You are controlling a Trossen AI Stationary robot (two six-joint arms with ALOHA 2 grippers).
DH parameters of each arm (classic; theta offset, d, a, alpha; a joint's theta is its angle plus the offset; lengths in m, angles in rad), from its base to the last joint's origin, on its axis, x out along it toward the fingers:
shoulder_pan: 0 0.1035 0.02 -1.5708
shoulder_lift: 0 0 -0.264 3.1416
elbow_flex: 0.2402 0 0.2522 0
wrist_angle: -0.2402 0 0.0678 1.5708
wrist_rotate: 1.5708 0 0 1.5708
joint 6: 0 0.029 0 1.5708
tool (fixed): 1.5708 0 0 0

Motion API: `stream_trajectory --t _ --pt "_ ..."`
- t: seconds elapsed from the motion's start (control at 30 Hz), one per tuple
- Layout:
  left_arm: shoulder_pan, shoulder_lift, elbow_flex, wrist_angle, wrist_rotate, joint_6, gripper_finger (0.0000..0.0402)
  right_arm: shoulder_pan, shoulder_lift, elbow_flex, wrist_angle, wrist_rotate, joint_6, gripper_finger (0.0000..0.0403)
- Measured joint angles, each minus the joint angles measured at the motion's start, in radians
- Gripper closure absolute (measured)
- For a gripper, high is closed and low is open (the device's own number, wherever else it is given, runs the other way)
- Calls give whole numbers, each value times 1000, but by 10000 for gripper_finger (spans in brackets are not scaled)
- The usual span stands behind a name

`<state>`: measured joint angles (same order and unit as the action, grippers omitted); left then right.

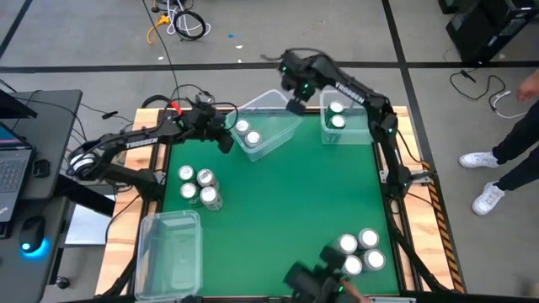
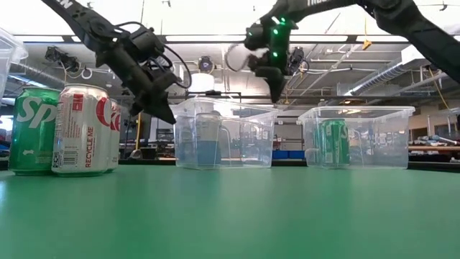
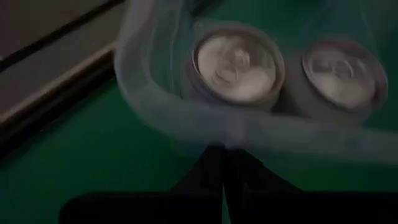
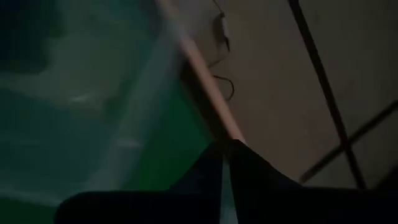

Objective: Sort soda cans
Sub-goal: Adjust the top left transparent bin

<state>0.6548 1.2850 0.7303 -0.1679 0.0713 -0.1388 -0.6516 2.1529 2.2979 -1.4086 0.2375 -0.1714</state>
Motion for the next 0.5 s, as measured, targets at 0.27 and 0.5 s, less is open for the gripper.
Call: stream_trajectory --t 0.27,0.5 --pt "14 22 0 46 -30 27 397 -65 -2 -113 44 -158 37 398" --pt "15 40 0 88 -34 29 397 3 -6 -150 24 -227 57 402"
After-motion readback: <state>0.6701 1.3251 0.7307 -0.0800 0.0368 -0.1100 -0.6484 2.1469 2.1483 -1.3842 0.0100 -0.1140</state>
